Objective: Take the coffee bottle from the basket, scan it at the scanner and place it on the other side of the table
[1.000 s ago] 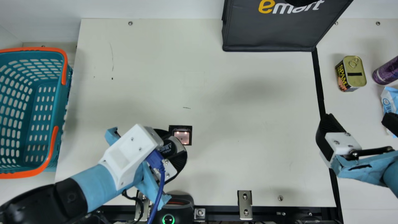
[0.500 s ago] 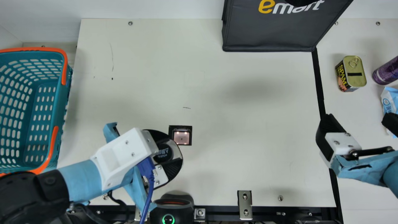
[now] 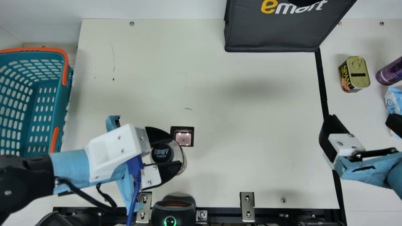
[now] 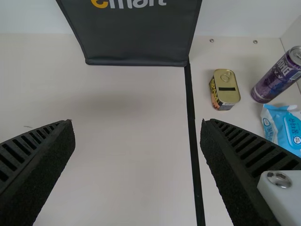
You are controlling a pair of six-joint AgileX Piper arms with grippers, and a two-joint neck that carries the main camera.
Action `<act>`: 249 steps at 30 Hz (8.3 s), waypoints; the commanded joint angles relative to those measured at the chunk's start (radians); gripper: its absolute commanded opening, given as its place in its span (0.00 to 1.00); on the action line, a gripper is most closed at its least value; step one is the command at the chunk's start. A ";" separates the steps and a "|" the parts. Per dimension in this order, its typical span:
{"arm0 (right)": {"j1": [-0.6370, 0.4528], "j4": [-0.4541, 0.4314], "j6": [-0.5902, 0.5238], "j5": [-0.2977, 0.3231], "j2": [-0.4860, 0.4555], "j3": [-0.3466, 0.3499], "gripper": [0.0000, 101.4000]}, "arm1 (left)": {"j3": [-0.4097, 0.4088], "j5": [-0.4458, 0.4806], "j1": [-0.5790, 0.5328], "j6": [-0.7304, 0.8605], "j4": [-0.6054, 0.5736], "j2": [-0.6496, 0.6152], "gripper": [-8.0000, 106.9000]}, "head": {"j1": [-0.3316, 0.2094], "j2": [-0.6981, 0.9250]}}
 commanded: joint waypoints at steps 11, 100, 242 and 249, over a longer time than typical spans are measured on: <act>0.000 0.000 0.000 0.000 0.000 0.000 0.94 | 0.017 0.112 0.200 0.451 -0.202 0.079 0.00 | -0.029 0.002; 0.000 0.000 0.000 0.000 0.000 0.000 0.94 | -0.076 0.055 0.238 -0.495 0.277 0.064 0.85 | -0.029 0.002; 0.000 0.000 0.000 0.000 0.000 0.000 0.94 | -0.126 0.009 -0.268 -0.718 0.492 0.002 0.00 | -0.029 0.002; 0.000 0.000 0.000 0.000 0.000 0.000 0.94 | -0.115 0.048 -0.183 -0.469 0.364 -0.008 0.00 | -0.029 0.002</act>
